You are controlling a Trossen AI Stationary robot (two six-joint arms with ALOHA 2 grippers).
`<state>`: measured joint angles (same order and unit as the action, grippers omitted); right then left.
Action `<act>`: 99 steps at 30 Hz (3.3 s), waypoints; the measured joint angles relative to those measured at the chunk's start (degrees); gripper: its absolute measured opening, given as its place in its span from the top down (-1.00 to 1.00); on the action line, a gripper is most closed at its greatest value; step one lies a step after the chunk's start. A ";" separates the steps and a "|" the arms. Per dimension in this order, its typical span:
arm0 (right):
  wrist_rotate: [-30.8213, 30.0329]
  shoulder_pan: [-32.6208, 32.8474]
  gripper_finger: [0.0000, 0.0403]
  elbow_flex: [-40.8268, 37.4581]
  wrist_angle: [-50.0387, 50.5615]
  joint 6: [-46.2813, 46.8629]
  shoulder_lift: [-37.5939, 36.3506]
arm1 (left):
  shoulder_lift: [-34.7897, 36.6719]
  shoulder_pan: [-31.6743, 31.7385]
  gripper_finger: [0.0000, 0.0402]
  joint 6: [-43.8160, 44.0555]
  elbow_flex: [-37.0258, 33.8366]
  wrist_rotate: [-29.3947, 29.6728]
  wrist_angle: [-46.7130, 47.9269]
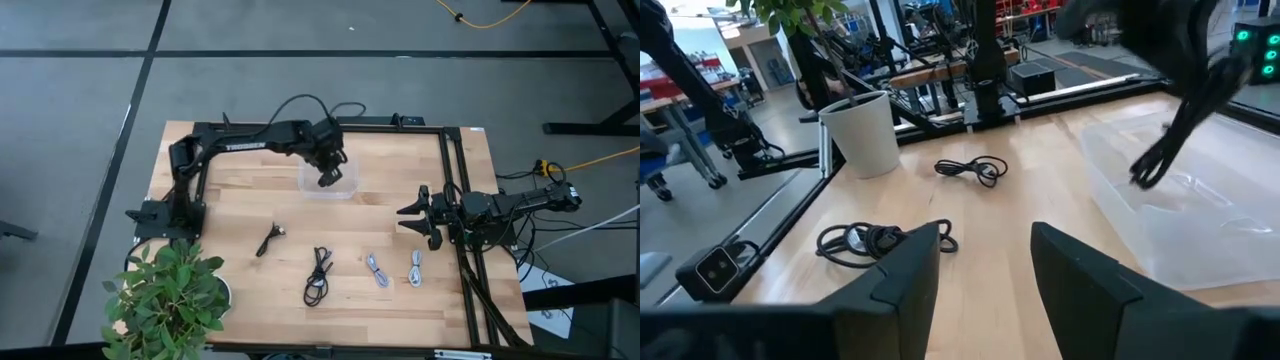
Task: Pick and place USB-C Cables
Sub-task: Put the bottom black charger cable into the transparent bin, then put the top black charger cable into the transparent bin
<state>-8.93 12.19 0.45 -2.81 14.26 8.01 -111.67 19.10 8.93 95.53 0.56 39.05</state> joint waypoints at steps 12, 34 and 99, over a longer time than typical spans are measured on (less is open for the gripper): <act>0.00 0.00 0.19 0.00 0.00 0.04 0.00 | -1.52 -4.37 0.89 -18.23 -0.02 9.26 -0.09; 0.17 0.00 0.19 0.00 0.00 0.22 0.00 | -0.56 -6.35 0.59 -8.96 6.98 16.88 10.80; 4.11 0.00 0.19 0.04 0.63 5.12 0.50 | 15.79 -5.97 0.43 7.48 3.29 1.33 45.94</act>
<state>-4.82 12.19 0.49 -2.17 19.38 8.51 -95.89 13.13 16.40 98.82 1.88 84.99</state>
